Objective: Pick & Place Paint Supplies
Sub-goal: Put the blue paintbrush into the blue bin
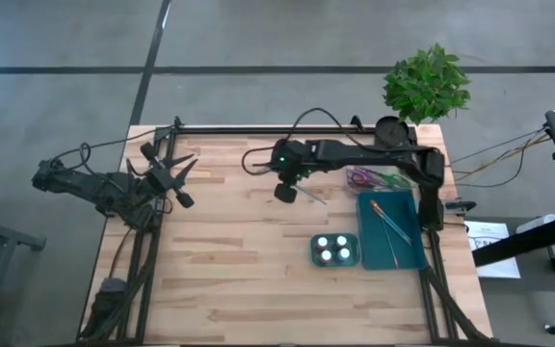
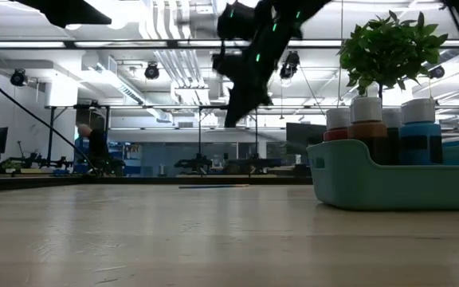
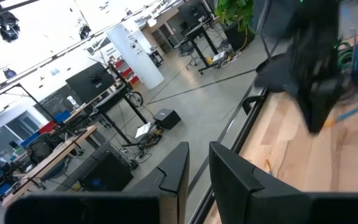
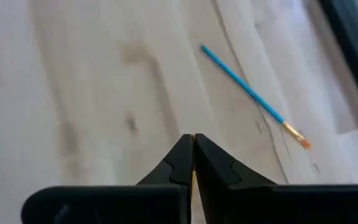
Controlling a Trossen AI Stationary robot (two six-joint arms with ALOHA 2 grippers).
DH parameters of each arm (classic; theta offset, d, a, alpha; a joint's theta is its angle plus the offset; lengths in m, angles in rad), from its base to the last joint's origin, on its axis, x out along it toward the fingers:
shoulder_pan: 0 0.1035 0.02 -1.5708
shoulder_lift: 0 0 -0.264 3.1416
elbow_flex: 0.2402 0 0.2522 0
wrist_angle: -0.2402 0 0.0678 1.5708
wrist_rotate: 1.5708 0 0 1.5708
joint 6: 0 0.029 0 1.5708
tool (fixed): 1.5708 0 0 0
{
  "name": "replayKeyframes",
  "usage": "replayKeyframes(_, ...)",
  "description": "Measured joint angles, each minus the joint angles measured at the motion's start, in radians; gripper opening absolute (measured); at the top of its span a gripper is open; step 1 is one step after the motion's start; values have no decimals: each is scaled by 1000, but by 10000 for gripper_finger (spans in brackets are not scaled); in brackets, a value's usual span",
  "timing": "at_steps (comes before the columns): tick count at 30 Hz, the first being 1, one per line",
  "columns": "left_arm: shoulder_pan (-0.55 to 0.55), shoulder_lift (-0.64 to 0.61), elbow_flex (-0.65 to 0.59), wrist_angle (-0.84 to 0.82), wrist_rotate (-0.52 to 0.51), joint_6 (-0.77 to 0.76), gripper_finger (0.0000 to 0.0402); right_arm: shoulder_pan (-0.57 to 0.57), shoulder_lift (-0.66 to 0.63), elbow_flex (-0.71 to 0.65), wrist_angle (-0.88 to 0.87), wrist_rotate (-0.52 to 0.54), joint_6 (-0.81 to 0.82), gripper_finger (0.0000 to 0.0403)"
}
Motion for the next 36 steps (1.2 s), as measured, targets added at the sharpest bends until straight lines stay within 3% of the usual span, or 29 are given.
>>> replayKeyframes(3,0,0,0,0,1,-1,68,40,-106,1,-46,66,44,8)
replayKeyframes(7,0,0,0,-1,8,-11,68,121,-218,-7,-139,241,124,8)
replayKeyframes(15,1,0,0,0,24,-15,68,263,-320,-24,-531,428,494,8)
replayKeyframes(19,1,0,0,0,24,-16,68,320,-330,-87,-664,447,663,8)
replayKeyframes(27,1,0,0,0,24,-15,68,385,-383,-338,-758,422,898,7)
replayKeyframes(36,1,0,0,2,24,-16,68,412,-566,-632,-606,339,1047,7)
